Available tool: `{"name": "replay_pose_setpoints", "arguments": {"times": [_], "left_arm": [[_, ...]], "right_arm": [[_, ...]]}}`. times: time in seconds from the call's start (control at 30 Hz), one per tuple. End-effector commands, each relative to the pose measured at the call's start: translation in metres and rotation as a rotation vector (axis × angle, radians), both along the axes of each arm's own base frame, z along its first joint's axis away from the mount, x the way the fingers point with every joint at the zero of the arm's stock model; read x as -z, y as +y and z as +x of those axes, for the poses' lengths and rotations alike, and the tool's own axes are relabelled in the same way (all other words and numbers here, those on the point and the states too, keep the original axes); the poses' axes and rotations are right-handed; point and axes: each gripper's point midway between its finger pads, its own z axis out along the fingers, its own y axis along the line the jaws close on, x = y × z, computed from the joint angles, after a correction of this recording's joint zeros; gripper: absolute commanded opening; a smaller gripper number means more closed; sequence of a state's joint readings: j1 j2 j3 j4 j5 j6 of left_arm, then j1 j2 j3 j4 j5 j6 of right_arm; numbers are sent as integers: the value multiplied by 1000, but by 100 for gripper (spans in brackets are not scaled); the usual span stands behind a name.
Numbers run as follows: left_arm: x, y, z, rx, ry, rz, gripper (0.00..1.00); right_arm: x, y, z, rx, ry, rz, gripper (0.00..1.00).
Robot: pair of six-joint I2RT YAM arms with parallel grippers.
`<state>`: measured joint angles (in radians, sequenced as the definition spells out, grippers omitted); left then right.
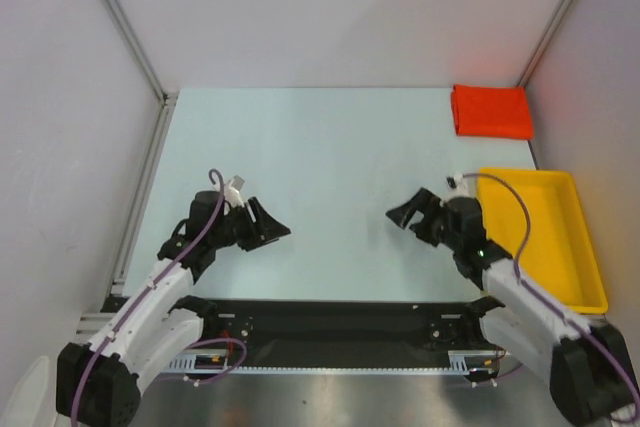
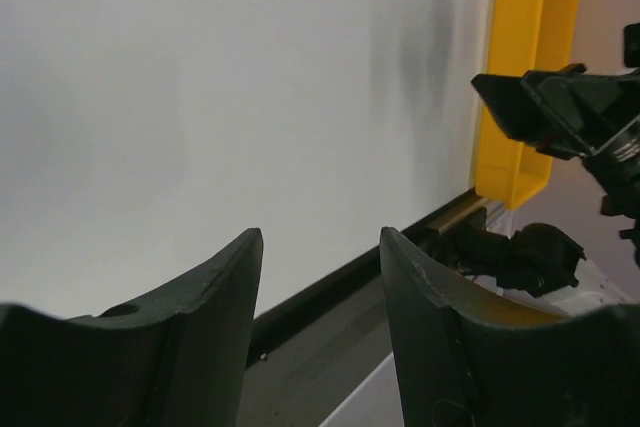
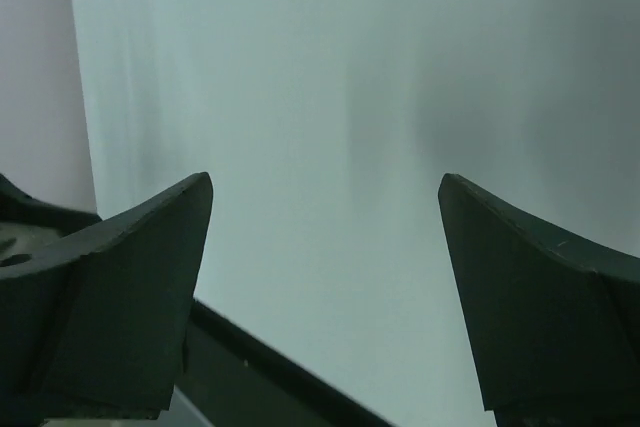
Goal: Fold and stack the t-shirts
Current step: Reset both grippers
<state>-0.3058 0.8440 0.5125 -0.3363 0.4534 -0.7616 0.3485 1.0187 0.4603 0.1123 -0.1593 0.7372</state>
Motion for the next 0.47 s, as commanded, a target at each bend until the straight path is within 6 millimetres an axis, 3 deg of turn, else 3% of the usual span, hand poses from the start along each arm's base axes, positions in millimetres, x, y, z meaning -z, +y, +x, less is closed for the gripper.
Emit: {"name": "replay_pose_setpoints", "arguments": {"times": [0.0, 0.03, 0.07, 0.1, 0.13, 0.17, 0.23, 0.27, 0.4, 0.43], "left_arm": [[-21, -13, -12, 26, -73, -157, 57], [-27, -14, -12, 8, -102, -195, 60], [-28, -10, -20, -3, -152, -224, 62], [-29, -8, -22, -20, -173, -236, 70], [-29, -5, -24, -51, -180, -255, 73], [-16, -4, -28, -63, -161, -267, 77], [-23, -6, -36, -63, -179, -357, 77], [-9, -7, -40, -65, -143, -375, 78], [-9, -13, -50, -41, -141, -485, 78], [-20, -14, -51, -31, -175, -531, 78]], "right_arm": [[-39, -3, -39, 69, -54, 253, 100], [-13, -10, -56, 86, 19, 231, 100], [-11, -15, -64, 108, 30, 243, 100], [-22, -26, -70, 166, -16, 279, 100], [-13, -32, -75, 198, 6, 280, 100], [0, -38, -85, 237, 71, 287, 100], [8, -54, -92, 332, 104, 292, 100], [22, -59, -99, 354, 156, 262, 100], [28, -50, -110, 272, 193, 223, 100], [30, -50, -112, 263, 202, 209, 100]]}}
